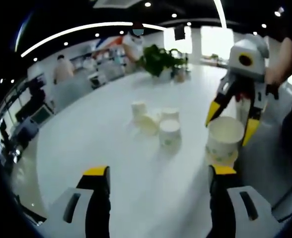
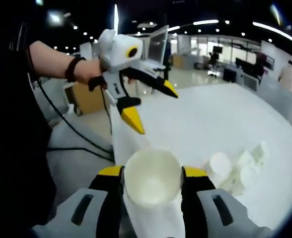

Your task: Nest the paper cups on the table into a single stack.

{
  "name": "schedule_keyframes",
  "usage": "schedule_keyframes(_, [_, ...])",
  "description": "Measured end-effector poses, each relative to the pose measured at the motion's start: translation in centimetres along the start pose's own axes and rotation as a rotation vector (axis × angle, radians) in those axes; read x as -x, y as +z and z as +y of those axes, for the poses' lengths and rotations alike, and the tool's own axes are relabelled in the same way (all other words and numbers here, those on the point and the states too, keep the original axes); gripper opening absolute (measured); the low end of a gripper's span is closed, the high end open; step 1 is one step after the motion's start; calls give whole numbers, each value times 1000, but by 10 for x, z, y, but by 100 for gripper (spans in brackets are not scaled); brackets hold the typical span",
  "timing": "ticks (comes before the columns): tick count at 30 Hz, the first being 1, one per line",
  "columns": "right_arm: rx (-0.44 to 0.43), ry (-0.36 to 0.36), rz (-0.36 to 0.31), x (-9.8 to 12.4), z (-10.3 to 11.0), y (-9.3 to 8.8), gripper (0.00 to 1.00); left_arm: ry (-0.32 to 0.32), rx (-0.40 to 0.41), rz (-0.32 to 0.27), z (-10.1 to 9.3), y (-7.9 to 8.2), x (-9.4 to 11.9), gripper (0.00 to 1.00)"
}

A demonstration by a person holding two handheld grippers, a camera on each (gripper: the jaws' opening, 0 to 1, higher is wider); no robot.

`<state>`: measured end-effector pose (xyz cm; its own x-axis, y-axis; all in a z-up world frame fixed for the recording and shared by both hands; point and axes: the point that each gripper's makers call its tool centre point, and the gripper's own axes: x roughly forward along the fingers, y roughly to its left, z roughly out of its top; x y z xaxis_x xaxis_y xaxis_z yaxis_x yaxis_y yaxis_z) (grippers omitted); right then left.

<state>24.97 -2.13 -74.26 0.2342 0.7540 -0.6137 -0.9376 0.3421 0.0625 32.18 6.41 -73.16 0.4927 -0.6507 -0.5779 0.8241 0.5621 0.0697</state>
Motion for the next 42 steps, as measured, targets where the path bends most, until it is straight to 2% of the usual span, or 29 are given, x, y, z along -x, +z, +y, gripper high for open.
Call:
schedule_keyframes(10, [58,-15,56,-10,7,-18,43,-5,1,10,-2,-4,-2,80])
schedule_keyframes(38, [18,-20,68,-12,2,-26,48,-15,4,21,2,-8,-2,79])
schedule_keyframes(40, [14,-18,68,-13,3,-26,50,-14,7,20,3,-9,-1,79])
schedule_keyframes(42, [2,-22,64,-13,3,-26,57,-13,7,20,3,-9,-1,79])
